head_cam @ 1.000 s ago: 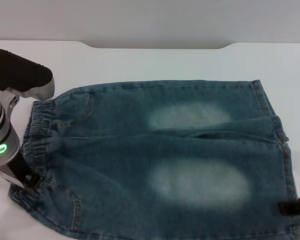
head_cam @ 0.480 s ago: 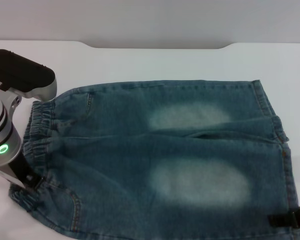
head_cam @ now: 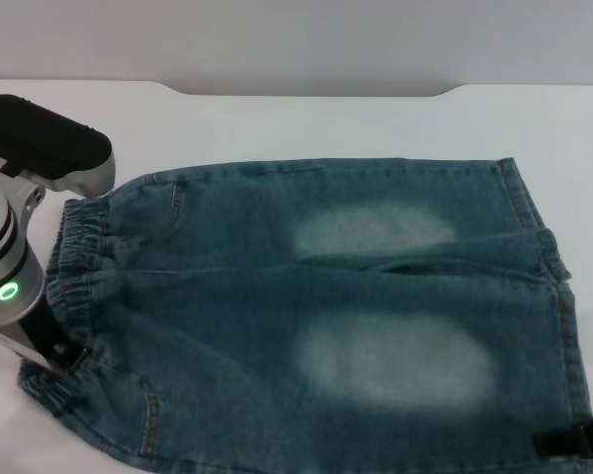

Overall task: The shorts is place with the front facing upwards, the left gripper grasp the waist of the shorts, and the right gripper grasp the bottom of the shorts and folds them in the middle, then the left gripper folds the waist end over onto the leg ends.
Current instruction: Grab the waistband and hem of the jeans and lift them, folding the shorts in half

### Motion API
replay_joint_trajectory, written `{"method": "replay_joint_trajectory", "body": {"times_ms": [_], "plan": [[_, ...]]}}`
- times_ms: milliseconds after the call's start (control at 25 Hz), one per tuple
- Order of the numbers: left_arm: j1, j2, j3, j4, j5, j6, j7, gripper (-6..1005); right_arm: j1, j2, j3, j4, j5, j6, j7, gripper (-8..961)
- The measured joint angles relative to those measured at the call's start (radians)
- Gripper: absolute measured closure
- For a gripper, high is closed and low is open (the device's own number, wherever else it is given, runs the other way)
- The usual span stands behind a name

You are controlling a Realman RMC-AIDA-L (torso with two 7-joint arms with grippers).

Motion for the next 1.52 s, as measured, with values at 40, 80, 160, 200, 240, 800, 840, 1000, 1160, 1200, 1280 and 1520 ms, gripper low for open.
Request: {"method": "replay_joint_trajectory", "body": {"times_ms": [40,80,160,200,240,800,840,1000,1160,1200,1280,1520], "plan": [[-0.001,0.0,0.0,0.0,0.0,0.0,0.0,944,0.0,0.0,0.0,0.0,0.0,0.004,0.0,237],[-0.002,0.0,0.0,0.0,0.0,0.0,0.0,944,0.0,-0.001,0.0,0.0,0.0,0.009,0.0,238],[-0.004,0.0,0.0,0.0,0.0,0.0,0.0,944,-0.002,-0.001,0.0,-0.001,0.0,0.018,0.0,239],[-0.005,0.0,0.0,0.0,0.0,0.0,0.0,944,-0.003,-0.001,0.0,-0.001,0.0,0.022,0.0,239],[-0.005,0.0,0.0,0.001,0.0,0.0,0.0,944,-0.006,-0.001,0.005,-0.001,0.0,0.026,-0.002,240],[-0.009,-0.001,0.001,0.002,0.0,-0.001,0.001,944,0.02,-0.005,0.014,-0.054,0.002,0.024,-0.042,247],[-0.009,-0.002,0.001,0.003,0.0,-0.001,0.001,944,0.023,-0.005,0.015,-0.064,0.004,0.021,-0.049,247],[-0.009,-0.002,0.001,0.003,0.0,-0.001,0.003,943,0.038,-0.007,0.016,-0.096,0.019,0.018,-0.081,334],[-0.006,-0.002,0.002,0.003,0.0,-0.001,0.003,943,0.038,-0.006,0.016,-0.091,0.032,0.015,-0.09,484],[-0.005,-0.002,0.002,0.003,0.0,0.0,0.003,943,0.037,-0.005,0.015,-0.088,0.04,0.015,-0.089,506],[-0.003,-0.001,0.002,0.003,0.0,0.001,0.003,943,0.039,-0.004,0.015,-0.083,0.053,0.016,-0.095,551],[-0.002,-0.001,0.002,-0.001,0.0,0.006,0.005,943,0.047,-0.003,0.02,-0.075,0.085,0.003,-0.103,736]]}}
